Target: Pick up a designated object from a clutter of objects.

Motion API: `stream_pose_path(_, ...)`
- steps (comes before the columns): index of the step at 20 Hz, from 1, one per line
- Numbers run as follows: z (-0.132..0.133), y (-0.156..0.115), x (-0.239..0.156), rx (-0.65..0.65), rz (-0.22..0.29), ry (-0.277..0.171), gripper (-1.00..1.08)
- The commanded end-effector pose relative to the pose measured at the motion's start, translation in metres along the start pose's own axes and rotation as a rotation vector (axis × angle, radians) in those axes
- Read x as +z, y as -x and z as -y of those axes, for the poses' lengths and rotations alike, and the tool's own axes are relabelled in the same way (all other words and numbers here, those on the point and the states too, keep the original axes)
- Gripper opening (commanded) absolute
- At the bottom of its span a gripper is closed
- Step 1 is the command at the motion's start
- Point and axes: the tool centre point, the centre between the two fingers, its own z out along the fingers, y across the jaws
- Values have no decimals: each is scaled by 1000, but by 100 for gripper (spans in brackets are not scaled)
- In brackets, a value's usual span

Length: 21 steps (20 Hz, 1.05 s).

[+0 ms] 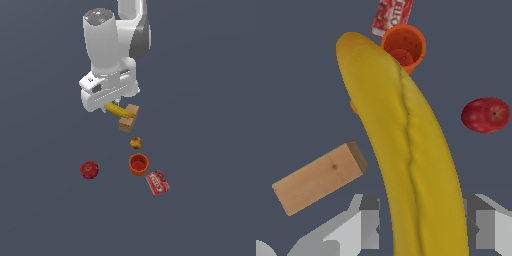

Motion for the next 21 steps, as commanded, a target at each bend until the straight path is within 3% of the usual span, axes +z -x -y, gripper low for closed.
stream_pose_path(1, 9, -4, -23, 0, 0, 1, -100)
stream_pose_path(11, 35, -18, -90, -1, -1, -1, -100)
stream_pose_path(21, 42, -24, -111, -1, -2, -2, -100)
